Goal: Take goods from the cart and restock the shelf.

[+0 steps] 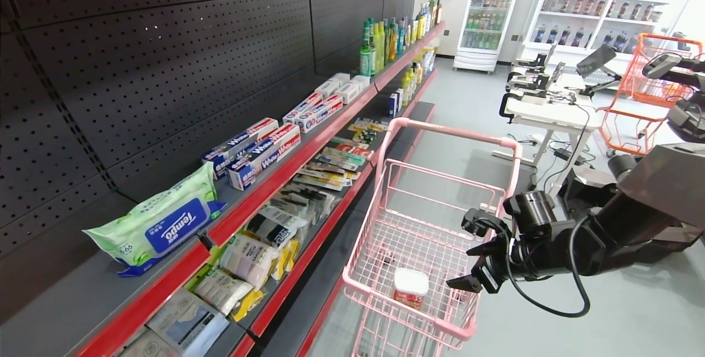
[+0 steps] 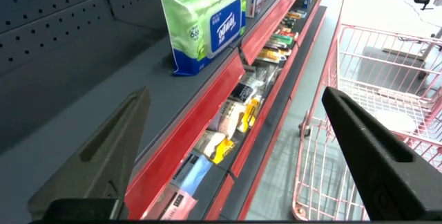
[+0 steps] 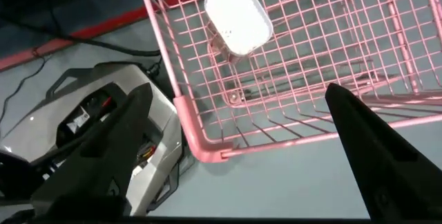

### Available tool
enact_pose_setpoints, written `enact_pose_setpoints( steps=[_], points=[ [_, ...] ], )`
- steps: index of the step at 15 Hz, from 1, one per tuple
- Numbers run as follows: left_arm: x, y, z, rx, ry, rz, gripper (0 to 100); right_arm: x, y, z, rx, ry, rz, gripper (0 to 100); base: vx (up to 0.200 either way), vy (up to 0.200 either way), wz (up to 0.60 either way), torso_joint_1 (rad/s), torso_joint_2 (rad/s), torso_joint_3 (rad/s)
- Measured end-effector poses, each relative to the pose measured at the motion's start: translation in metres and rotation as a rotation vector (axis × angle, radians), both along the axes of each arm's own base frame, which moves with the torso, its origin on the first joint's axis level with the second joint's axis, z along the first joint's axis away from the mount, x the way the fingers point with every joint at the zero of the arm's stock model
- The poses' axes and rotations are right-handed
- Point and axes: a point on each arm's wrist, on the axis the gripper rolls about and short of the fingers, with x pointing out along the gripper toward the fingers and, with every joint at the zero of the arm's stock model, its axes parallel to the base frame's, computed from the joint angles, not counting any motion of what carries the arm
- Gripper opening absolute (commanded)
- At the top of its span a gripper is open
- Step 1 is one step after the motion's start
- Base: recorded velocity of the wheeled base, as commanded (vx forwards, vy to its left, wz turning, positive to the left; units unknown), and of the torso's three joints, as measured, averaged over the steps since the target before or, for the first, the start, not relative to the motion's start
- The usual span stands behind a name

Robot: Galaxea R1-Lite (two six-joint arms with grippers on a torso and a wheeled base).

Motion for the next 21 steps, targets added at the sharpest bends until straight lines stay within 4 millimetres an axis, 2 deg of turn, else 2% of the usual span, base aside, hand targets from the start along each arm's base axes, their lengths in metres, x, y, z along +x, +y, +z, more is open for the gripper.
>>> enact_pose_setpoints(
  steps=[8, 15, 21],
  points=[
    [0.000, 0.000, 0.000, 0.000, 0.000, 0.000, 100, 0.011, 0.009, -0.012, -0.014, -0.014, 0.047, 100, 0.000, 0.000, 0.00, -0.152, 0.34, 0.182],
    [0.000, 0.000, 0.000, 0.000, 0.000, 0.000, 100, 0.028, 0.009, -0.016, -0.081, -0.129, 0.177, 100, 0.000, 0.000, 0.00, -0.159, 0.36, 0.193],
    [0.000, 0.000, 0.000, 0.000, 0.000, 0.000, 100, 0.037, 0.000, -0.017, -0.048, -0.195, 0.276, 100, 0.000, 0.000, 0.00, -0.183, 0.42, 0.233]
  ],
)
